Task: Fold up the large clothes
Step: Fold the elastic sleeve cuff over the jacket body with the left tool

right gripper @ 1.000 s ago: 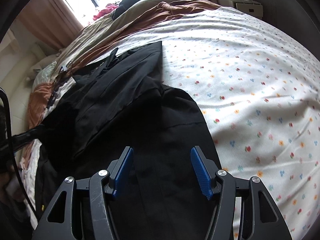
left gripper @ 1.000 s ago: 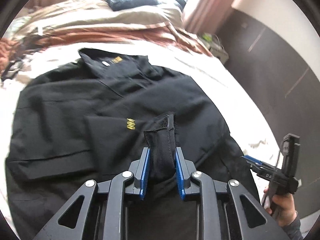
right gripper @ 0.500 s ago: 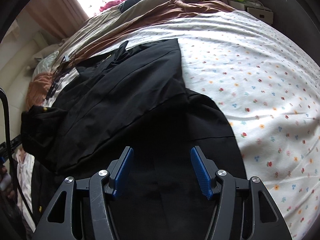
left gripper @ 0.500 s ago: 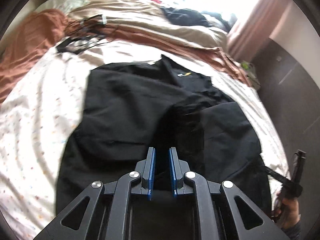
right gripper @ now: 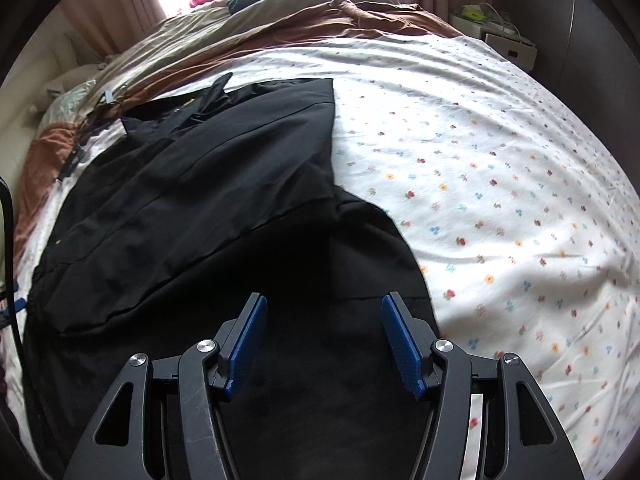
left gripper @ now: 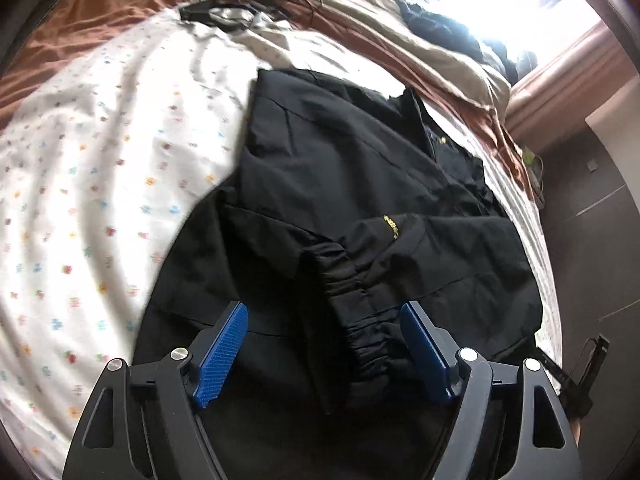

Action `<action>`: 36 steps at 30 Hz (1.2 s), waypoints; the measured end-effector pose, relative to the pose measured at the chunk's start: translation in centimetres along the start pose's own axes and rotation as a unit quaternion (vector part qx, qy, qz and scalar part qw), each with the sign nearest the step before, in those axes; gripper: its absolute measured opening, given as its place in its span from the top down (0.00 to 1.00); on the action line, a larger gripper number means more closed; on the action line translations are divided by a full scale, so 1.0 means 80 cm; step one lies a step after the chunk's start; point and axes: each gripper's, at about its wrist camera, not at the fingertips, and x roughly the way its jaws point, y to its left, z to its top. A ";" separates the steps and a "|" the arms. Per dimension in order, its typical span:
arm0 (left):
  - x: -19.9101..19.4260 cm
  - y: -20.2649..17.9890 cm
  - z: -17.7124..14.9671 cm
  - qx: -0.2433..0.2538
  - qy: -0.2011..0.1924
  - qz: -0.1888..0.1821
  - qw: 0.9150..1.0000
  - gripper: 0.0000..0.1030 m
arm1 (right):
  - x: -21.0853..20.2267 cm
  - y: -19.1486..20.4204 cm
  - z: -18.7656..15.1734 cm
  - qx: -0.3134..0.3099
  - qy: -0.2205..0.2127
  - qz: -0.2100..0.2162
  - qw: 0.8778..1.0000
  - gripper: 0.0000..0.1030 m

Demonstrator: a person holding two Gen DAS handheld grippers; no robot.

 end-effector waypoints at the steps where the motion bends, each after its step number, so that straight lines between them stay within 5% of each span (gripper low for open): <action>1: 0.004 -0.003 0.001 0.005 0.002 0.001 1.000 0.23 | 0.002 -0.001 0.002 -0.001 0.000 -0.003 1.000 0.42; 5: 0.035 -0.014 -0.005 0.022 0.031 0.032 0.999 0.29 | 0.015 -0.003 0.014 -0.002 0.005 -0.018 1.000 0.42; 7: 0.046 -0.018 -0.008 0.029 0.043 0.045 0.998 0.72 | 0.021 -0.005 0.021 -0.002 0.009 -0.028 1.000 0.42; 10: 0.040 -0.037 -0.010 0.064 0.031 0.061 0.996 0.86 | 0.027 -0.009 0.032 -0.001 0.009 -0.040 0.999 0.42; 15: 0.006 -0.079 0.001 0.123 -0.012 0.064 0.990 0.91 | 0.040 -0.017 0.049 0.008 0.010 -0.046 0.999 0.42; 24: -0.005 -0.114 0.075 0.135 -0.055 0.064 0.987 0.92 | 0.047 -0.054 0.039 0.068 0.004 -0.063 0.996 0.42; 29: 0.012 -0.102 0.098 0.132 -0.060 0.085 0.986 0.92 | 0.038 -0.093 0.035 0.104 -0.003 -0.082 0.991 0.42; 36: 0.049 -0.042 0.120 0.084 -0.052 0.116 0.988 0.92 | 0.012 -0.102 0.028 0.102 -0.022 -0.045 0.993 0.42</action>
